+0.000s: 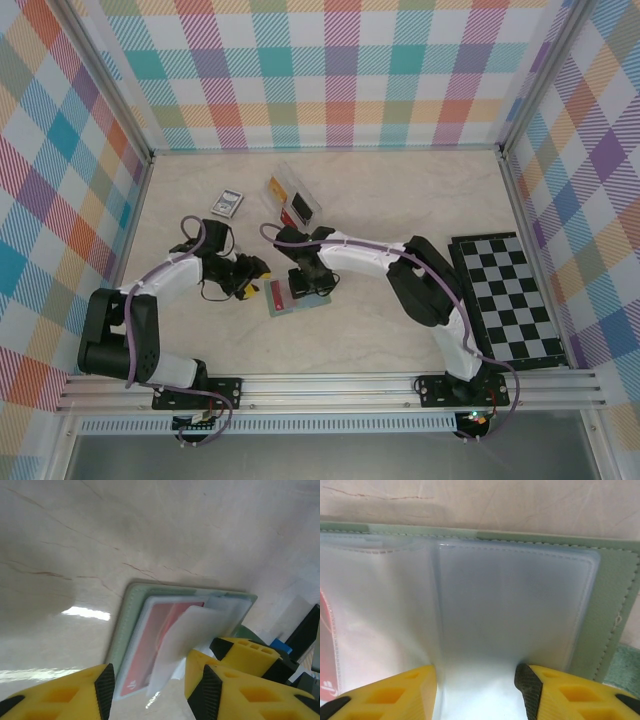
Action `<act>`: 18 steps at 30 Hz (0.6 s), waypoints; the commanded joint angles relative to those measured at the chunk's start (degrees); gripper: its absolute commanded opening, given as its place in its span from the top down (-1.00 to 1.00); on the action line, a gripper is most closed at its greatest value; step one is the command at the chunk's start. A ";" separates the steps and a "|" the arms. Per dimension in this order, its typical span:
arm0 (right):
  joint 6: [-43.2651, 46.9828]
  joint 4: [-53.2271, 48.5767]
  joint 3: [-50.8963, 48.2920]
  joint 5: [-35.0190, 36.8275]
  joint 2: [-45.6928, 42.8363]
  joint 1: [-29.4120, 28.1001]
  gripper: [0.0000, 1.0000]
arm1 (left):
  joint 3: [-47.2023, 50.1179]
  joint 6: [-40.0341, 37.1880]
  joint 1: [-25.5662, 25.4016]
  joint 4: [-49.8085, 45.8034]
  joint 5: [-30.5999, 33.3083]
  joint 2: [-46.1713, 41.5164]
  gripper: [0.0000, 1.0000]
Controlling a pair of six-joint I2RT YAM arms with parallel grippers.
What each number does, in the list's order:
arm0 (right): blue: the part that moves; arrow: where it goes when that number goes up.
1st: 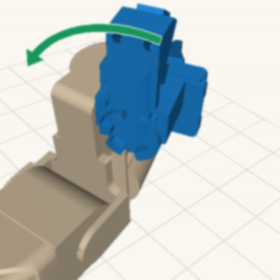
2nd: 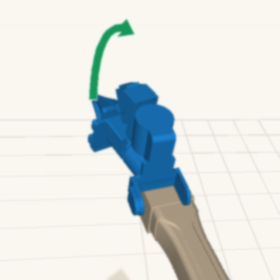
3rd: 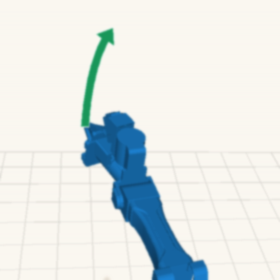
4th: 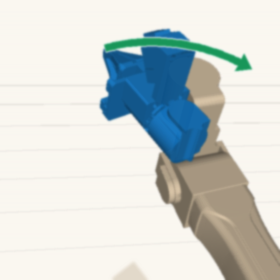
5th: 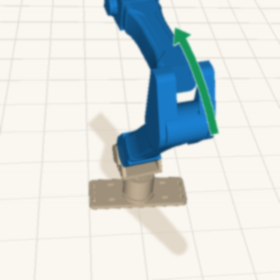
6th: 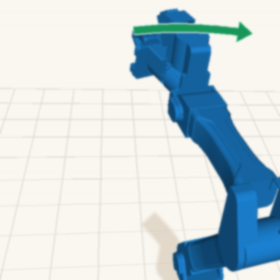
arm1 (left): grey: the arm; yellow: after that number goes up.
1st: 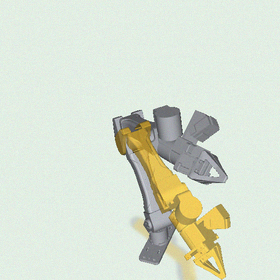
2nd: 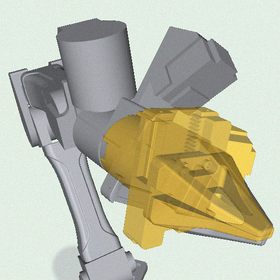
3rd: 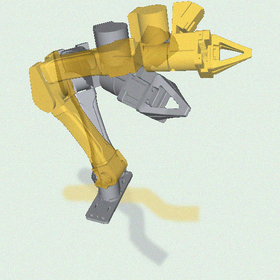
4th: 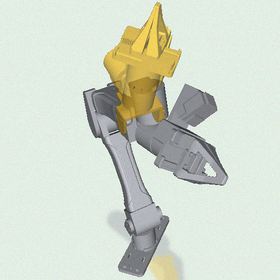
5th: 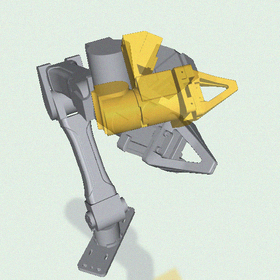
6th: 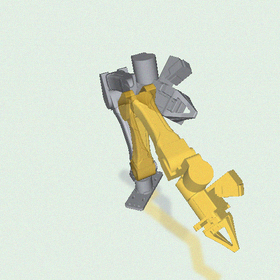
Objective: Take the credit cards out of the card holder
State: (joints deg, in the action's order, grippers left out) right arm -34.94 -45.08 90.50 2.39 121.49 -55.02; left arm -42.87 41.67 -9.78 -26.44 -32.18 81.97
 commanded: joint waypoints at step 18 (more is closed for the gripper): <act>-1.61 1.57 -4.71 -3.69 2.30 0.80 0.12 | -2.33 1.69 -8.24 5.28 -0.32 9.23 0.14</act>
State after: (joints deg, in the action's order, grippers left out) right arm -35.57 -43.55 88.90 0.78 120.57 -54.13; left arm -44.01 43.51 -17.26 -21.82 -33.36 89.95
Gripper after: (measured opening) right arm 0.444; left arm 0.439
